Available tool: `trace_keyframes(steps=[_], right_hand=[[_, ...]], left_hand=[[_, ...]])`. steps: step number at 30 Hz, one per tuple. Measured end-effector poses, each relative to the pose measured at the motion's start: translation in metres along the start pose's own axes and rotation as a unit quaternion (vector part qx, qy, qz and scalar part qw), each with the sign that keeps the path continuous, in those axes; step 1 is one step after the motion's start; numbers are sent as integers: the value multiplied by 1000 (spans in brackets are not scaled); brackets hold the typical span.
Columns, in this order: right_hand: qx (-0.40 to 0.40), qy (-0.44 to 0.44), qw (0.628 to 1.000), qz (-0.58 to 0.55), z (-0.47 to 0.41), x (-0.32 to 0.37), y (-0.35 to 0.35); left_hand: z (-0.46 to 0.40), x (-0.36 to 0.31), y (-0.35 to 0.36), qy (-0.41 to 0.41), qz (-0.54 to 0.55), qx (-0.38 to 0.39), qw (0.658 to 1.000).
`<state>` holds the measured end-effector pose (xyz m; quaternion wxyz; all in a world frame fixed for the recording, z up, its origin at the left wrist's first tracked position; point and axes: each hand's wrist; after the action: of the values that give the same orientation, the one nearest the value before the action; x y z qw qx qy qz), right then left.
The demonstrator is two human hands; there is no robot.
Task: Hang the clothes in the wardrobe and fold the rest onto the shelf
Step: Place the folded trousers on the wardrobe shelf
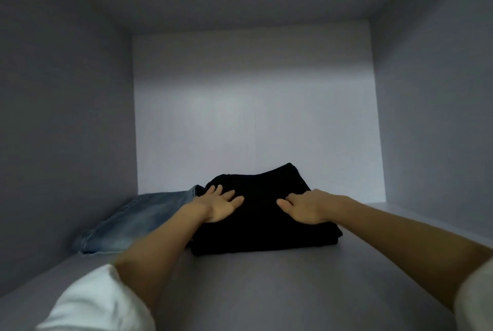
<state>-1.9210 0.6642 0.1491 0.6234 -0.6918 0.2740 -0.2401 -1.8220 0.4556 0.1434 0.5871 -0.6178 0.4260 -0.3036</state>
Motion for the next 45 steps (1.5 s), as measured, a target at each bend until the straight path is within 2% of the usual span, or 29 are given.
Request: trace_keyframes(steps=[7,10,12,14,17,20,23,25,26,30,32,34,36,38,42,45], right_hand=[[-32,31,992,116,17,15,13],[-105,-10,975,197,26,12,9],[-132,-50,968,207,29,12,4],[-151,-104,967,177,33,25,-1],[-177,-196,957,123,48,61,-5],[-203,-295,933,18,78,114,0],[-195,-363,905,-104,120,169,5],[-178,-419,873,-174,160,209,16],[-189,-422,859,-219,169,215,23],[-176,-469,787,-360,265,272,73],[-134,-496,743,-429,327,301,104],[-51,-537,710,-453,394,333,133],[40,-587,683,-432,448,355,154],[138,-642,650,-382,514,385,179],[296,-718,579,-247,639,443,213],[324,-751,549,-172,708,481,233]], left_hand=[[33,-11,0,-40,-5,26,999],[59,-9,2,-34,-31,-13,999],[82,-2,0,-45,-79,-55,994],[119,10,-5,-75,-140,-117,980],[182,24,-18,-124,-163,-196,959],[251,32,-22,-167,-195,-247,934],[322,39,-15,-216,-215,-281,910],[386,44,-3,-264,-215,-294,893],[399,42,2,-265,-205,-314,888],[537,29,49,-329,-155,-361,859],[618,14,83,-359,-142,-366,847],[699,0,109,-389,-134,-356,839],[762,-8,128,-421,-126,-352,827],[842,-18,147,-485,-114,-327,803],[991,-36,182,-635,-95,-264,720],[1072,-55,198,-723,-53,-225,651]])
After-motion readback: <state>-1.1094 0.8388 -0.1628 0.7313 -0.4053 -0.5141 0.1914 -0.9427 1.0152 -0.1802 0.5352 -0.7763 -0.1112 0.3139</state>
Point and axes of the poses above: each hand's wrist, its own z-axis away from the middle knuckle, its own y-axis out of the palm, x = y × z, and after that the axes turned 1 degree about z, right-handed
